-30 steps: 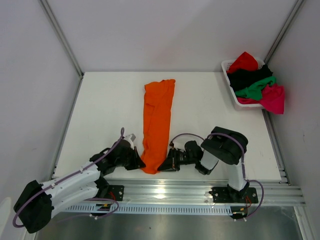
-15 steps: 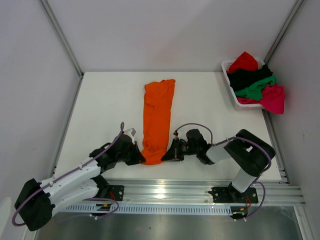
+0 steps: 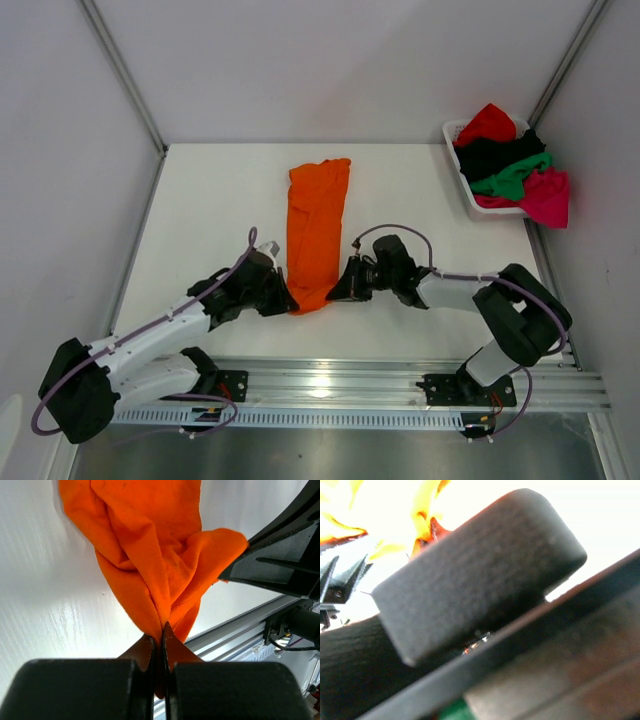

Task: Fold and stack the t-shirts
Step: Fold the tshirt

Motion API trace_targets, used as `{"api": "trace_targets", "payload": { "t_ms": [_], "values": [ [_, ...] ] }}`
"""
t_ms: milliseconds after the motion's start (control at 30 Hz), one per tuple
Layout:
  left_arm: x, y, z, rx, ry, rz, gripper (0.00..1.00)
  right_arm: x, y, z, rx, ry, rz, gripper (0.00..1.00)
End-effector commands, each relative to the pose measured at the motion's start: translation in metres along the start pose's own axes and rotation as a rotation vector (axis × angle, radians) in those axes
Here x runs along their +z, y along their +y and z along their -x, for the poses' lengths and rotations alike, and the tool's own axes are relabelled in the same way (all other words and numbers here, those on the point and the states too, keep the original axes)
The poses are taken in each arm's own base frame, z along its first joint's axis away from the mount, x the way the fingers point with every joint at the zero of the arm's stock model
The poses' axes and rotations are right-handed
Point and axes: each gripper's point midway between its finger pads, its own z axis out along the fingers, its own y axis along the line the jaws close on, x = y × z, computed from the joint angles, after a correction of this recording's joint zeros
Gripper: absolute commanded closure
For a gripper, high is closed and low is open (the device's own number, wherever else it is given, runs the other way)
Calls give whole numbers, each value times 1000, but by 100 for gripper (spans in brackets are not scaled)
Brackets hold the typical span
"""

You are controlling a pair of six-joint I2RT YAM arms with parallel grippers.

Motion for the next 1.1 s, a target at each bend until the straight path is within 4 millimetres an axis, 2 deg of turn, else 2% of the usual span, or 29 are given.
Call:
{"api": "trace_targets", "payload": {
  "t_ms": [0,233,333,467,567,633,667,733,767,900,1067],
  "values": [
    [-8,-11,11,4,-3,18,99,-10,5,31,-43,-82,-47,100],
    [-7,-12,19,4,1,63,99,-20,4,51,-48,-116,-85,100],
    [-2,-11,22,8,2,83,99,-20,1,57,-58,-118,-98,100],
    [15,-5,27,6,30,131,99,-16,-3,64,-64,-118,-111,100],
    [22,-13,44,3,17,125,99,-15,-7,74,-68,-123,-120,100],
    [32,-7,46,-8,43,146,99,-16,-8,85,-72,-131,-129,100],
    [32,-16,57,-8,28,131,99,-16,-9,88,-74,-134,-131,100],
    [40,-9,58,-17,54,157,99,-18,-13,95,-69,-136,-142,100],
    [41,-16,65,-15,48,143,99,-16,-14,99,-65,-136,-144,100],
    [47,-23,79,-14,46,153,100,-13,-23,102,-53,-123,-165,100],
    [56,-19,80,-14,66,181,99,-8,-31,98,-44,-104,-177,100]
  ]
}}
